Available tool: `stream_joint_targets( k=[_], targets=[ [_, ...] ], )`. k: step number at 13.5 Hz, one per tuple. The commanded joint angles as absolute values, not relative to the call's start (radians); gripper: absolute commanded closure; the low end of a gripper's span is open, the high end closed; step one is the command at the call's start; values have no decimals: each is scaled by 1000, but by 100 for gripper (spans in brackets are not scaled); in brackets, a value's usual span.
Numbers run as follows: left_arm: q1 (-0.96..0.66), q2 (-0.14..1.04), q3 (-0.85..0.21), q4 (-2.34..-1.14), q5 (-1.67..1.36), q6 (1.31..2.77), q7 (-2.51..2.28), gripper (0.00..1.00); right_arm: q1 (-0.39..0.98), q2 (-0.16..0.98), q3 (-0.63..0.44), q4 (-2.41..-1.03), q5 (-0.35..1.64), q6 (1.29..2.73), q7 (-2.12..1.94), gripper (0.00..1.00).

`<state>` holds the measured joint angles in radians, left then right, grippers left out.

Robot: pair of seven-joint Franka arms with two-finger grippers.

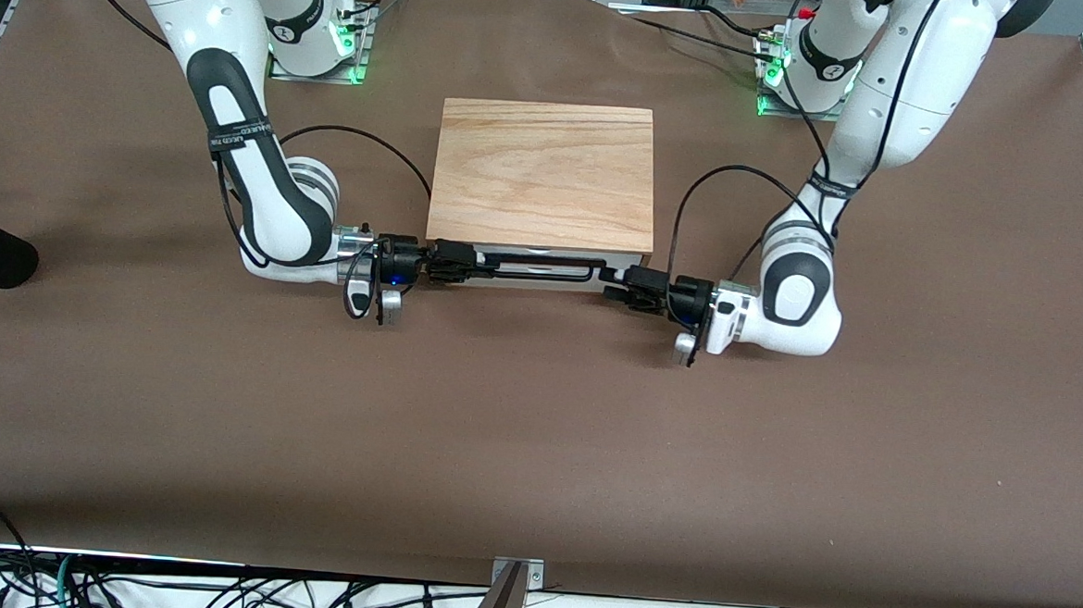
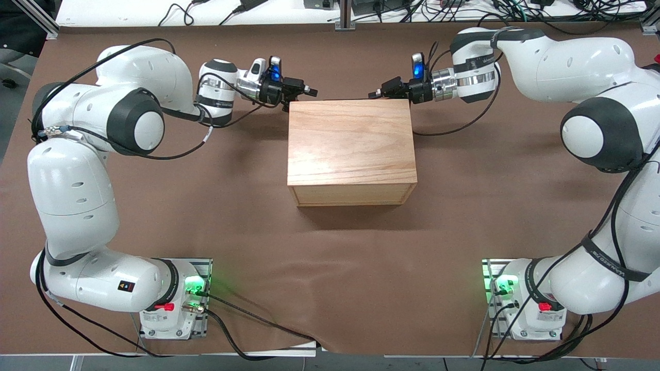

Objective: Pull top drawer with both arms simultaneously
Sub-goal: 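Close the left gripper and the right gripper on the black handle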

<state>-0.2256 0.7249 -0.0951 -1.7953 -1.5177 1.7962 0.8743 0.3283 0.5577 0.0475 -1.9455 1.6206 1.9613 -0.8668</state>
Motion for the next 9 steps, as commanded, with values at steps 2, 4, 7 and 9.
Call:
stream_joint_targets(
  k=[2,4,7,9],
  targets=[
    [-225,703,-138,-1838,-1560,1864,920,5,330,561,48,-1957,1646,1965,-910,65],
    [-227,704,-140,-1836,-1565,1864,927,13,328,561,48,-1953,1646,1965,-910,70],
    [-226,704,-140,-1825,-1563,1859,965,45,328,561,48,-1951,1646,1965,-910,85],
    [-221,701,-141,-1822,-1562,1853,968,59,327,564,48,-1945,1646,1962,-911,94]
  ],
)
